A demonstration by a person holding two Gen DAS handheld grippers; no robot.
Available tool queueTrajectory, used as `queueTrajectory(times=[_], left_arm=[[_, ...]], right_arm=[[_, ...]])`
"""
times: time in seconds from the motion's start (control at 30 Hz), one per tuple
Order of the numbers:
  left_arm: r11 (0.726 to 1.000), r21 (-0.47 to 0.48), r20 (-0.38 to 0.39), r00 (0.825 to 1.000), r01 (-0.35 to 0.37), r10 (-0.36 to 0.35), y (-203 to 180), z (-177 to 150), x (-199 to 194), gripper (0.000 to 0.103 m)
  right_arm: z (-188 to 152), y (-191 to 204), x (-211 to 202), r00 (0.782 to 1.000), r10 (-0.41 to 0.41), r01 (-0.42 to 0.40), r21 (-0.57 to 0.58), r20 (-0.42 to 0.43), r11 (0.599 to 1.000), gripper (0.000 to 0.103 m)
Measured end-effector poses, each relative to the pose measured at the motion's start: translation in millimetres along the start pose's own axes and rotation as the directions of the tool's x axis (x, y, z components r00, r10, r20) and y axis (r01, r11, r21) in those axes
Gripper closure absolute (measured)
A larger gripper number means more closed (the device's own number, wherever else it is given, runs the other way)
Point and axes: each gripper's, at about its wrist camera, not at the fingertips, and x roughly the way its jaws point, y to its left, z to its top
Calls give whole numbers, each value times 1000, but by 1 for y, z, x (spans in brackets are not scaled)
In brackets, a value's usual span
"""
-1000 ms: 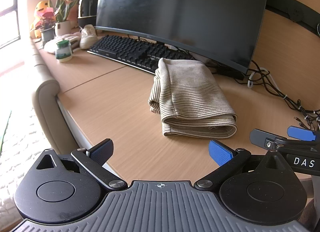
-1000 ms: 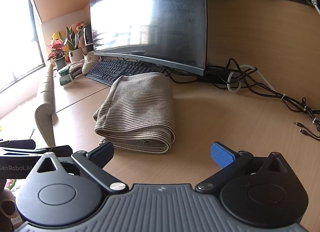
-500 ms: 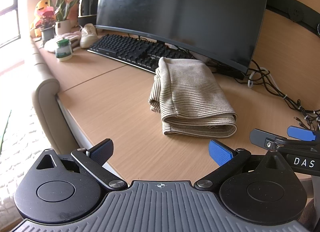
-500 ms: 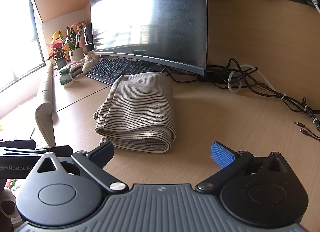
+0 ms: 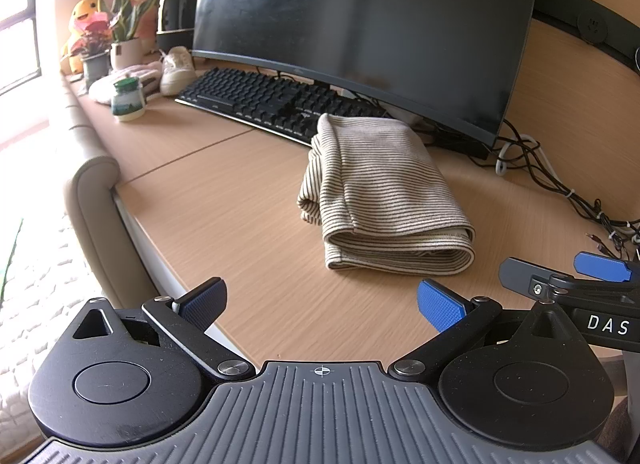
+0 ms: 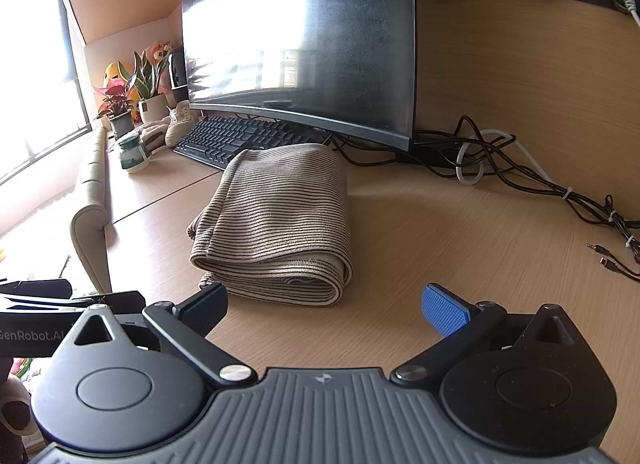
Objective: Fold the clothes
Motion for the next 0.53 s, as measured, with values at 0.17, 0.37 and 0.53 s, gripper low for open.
queueTrajectory(times=[0.17, 0.37, 0.53], left_arm=[[1000, -4, 1, 1000, 6, -6, 1, 0, 0, 0], [1000, -1, 13, 1000, 21, -21, 1, 0, -3, 0], [999, 16, 46, 998, 39, -39, -1, 0, -7, 0]], right_arm=[[0, -1, 0, 1000, 0, 0, -4, -1, 1000, 0], [0, 0, -1, 1000, -3, 3, -13, 0, 1000, 0], [0, 0, -2, 1000, 0, 0, -20, 1, 1000, 0]])
